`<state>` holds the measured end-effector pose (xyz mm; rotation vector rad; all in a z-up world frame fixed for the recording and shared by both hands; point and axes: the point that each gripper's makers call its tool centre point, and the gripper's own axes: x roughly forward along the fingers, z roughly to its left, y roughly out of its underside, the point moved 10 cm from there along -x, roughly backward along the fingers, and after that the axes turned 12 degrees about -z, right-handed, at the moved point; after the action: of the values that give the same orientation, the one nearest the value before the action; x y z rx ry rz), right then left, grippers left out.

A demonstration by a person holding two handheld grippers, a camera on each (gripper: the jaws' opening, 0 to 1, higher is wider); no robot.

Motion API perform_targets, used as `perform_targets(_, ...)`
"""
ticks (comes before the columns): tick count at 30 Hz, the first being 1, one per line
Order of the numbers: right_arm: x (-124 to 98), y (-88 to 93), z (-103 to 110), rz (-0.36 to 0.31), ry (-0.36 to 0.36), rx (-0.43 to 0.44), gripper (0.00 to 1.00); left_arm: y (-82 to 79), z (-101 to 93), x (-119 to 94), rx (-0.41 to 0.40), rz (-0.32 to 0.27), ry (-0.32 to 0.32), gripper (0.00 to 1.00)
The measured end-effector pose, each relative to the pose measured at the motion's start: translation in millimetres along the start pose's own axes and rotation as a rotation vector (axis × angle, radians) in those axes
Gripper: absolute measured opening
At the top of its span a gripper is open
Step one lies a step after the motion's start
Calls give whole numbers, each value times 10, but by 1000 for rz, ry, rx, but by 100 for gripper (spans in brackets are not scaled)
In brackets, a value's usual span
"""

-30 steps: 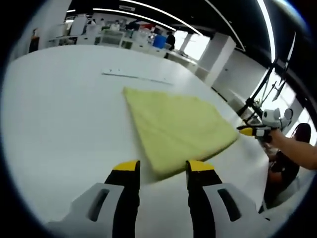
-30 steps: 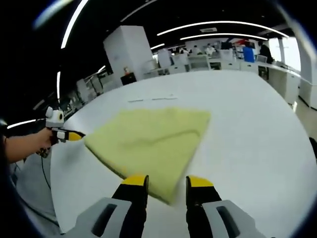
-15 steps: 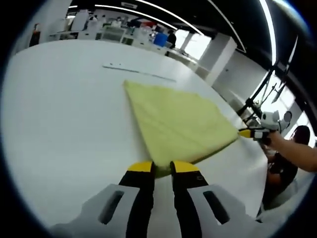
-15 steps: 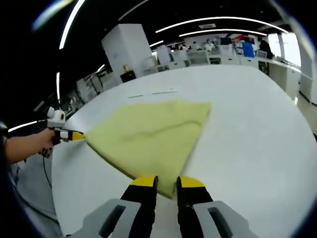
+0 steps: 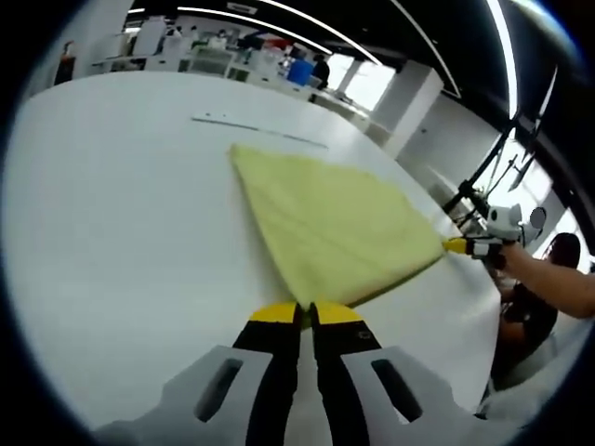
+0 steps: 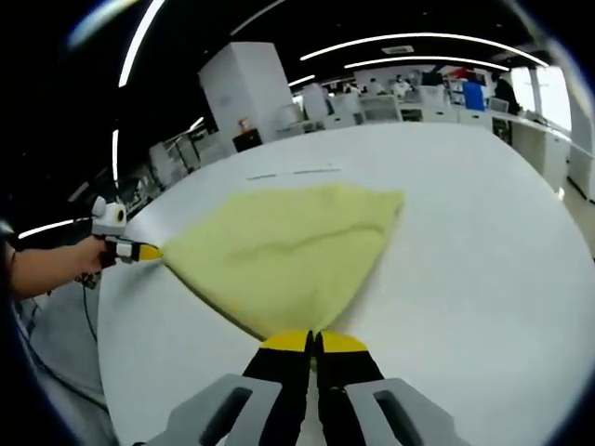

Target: Fold the garment on the visible template until the final outline fits inside the template.

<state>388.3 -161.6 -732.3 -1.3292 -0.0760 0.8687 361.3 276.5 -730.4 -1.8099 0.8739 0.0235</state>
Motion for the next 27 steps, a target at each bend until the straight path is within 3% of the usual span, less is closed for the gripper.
perform_targets(15,-317,277,235,-14,-41,12,0,290,-128,-416,20,49,29,2)
perform_targets(27,-524,431,386,-21,-65,25,0,410,-181,-573,21,73,36,2)
